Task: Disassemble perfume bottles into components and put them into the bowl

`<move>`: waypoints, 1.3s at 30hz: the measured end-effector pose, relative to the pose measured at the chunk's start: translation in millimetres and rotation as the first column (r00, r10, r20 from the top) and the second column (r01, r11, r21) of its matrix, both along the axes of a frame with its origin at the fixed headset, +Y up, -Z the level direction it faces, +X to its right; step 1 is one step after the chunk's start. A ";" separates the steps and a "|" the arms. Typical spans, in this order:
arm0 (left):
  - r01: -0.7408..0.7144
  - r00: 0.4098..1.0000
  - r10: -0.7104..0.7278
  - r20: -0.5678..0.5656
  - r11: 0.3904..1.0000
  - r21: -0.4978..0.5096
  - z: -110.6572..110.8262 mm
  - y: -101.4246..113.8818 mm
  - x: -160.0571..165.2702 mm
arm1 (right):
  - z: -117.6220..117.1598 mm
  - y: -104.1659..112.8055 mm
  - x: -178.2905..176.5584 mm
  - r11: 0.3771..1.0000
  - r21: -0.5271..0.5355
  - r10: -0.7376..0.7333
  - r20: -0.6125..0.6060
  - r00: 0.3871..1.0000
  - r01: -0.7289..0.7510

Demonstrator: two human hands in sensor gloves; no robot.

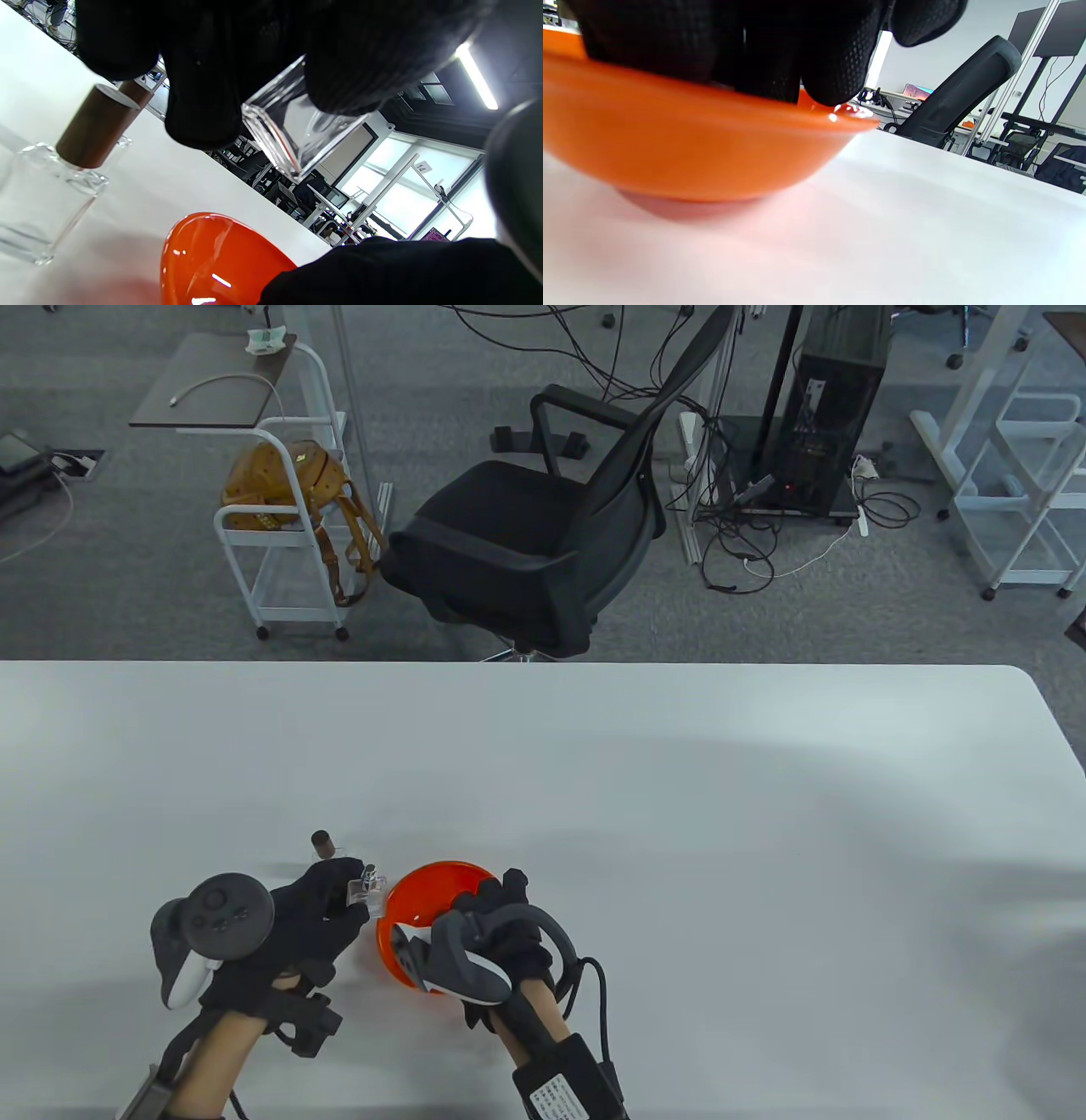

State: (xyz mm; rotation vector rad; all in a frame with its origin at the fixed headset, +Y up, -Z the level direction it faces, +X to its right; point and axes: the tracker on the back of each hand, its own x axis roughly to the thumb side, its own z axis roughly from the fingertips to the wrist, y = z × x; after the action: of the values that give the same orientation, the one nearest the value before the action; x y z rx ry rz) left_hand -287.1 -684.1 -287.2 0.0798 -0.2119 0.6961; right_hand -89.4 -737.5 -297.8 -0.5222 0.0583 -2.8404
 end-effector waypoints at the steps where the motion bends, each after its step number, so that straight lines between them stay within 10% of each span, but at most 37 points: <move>1: 0.006 1.000 -0.006 0.004 1.000 0.006 0.1 0.4 1.2 | -0.2 0.0 0.5 1.000 -0.006 -0.010 0.001 1.000 0.010; 10: 0.057 0.998 -0.058 0.018 0.998 0.016 1.6 -2.0 6.6 | 6.7 39.5 33.8 0.956 0.054 -0.288 0.006 0.958 0.287; 18: 0.178 0.978 -0.183 0.099 0.982 0.060 6.4 -5.7 28.7 | 14.9 63.7 64.3 0.651 0.047 -0.759 0.023 0.650 0.758; 39: 0.184 0.965 -0.196 0.174 0.979 0.084 13.5 -5.0 41.9 | 22.4 57.1 42.2 0.685 0.047 -0.728 -0.004 0.686 0.727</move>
State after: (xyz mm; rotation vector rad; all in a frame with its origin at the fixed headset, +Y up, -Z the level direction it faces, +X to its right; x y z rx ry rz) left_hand -245.2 -689.1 -273.8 0.0591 -0.4133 0.5044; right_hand -47.2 -680.4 -275.3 -0.5604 0.4212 -3.6137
